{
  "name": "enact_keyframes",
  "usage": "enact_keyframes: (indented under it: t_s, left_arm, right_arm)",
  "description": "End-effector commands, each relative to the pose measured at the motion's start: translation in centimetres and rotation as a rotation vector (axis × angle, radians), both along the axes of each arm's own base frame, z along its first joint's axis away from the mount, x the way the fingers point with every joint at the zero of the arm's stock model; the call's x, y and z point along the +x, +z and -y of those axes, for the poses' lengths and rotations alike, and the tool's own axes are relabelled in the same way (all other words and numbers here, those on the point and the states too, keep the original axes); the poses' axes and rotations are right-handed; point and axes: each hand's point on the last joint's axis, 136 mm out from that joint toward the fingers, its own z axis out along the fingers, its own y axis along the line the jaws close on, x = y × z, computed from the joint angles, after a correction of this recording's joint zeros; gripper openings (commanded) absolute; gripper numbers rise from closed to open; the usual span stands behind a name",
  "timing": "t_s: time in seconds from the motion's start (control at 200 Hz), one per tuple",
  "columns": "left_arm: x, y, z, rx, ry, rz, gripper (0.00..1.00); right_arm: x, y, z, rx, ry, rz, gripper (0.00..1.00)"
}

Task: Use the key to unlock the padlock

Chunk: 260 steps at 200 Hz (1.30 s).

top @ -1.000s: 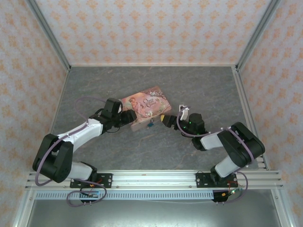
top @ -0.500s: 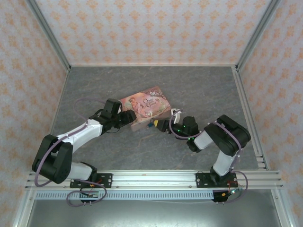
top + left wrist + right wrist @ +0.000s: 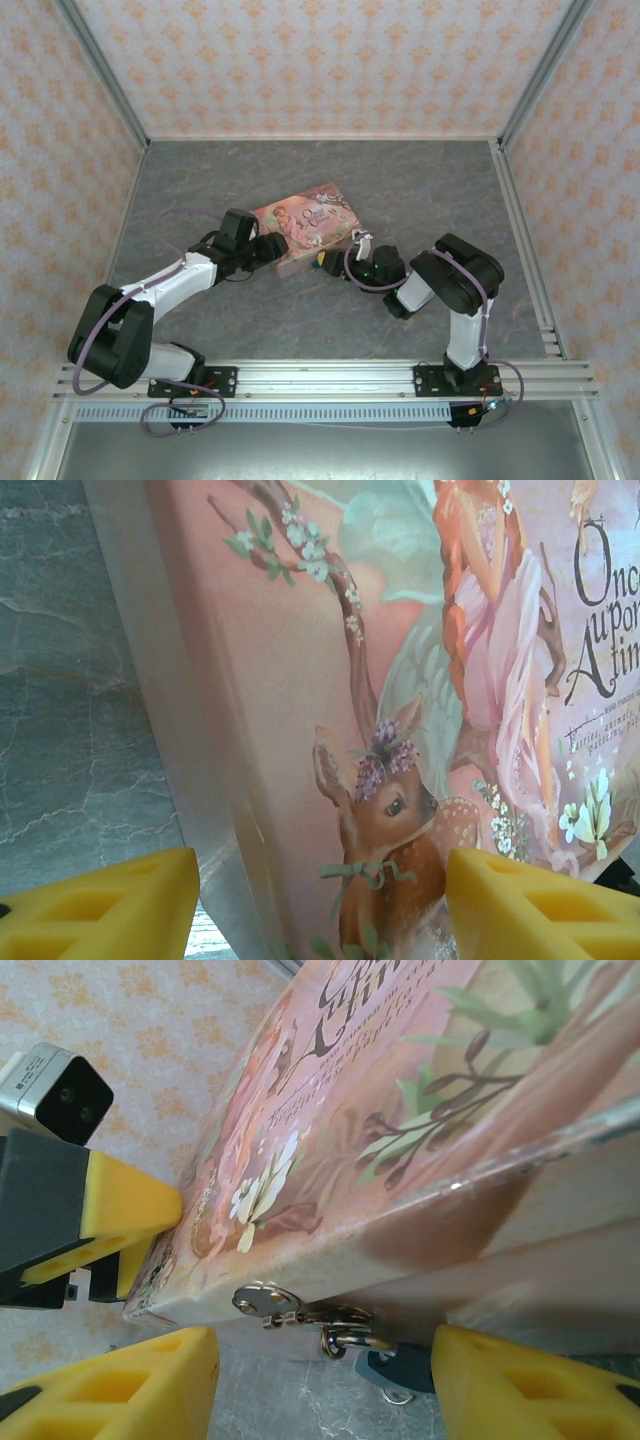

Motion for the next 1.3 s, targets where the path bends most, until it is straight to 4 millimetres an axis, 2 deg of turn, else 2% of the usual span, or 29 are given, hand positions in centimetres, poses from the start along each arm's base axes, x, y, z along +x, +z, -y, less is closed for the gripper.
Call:
enact_keyframes:
  t_s: [0.0, 0.31, 0.515, 0.786, 1.066, 1.296]
  left_arm:
    - [-1.7, -2.6, -0.9, 0.063, 0.018, -0.088, 0.66]
    - [-1.7, -2.8, -0.7, 0.065, 0.017, -0.092, 0.66]
    - [-1.7, -2.9, -0.6, 0.068, 0.018, -0.094, 0.66]
    - [-1.8, -3.0, -0.8, 0.075, 0.024, -0.099, 0.66]
    - [-1.7, -3.0, -0.8, 0.075, 0.028, -0.099, 0.66]
    - [-1.8, -3.0, -0.8, 0.076, 0.027, -0.1, 0.66]
  right_arm:
    - [0.6, 1.4, -0.8, 0.041, 0.001, 0.057, 0.58]
    - [0.1, 1.0, -1.9, 0.045, 0.044, 0.046, 0.56]
    - [-0.2, 1.2, -2.2, 0.049, 0.064, 0.047, 0.47]
    - [-0.7, 1.1, -1.7, 0.036, 0.063, 0.056, 0.42]
    - [-1.1, 2.1, -1.4, 0.045, 0.07, 0.078, 0.34]
    - [-1.0, 1.6, -1.5, 0.042, 0.065, 0.063, 0.24]
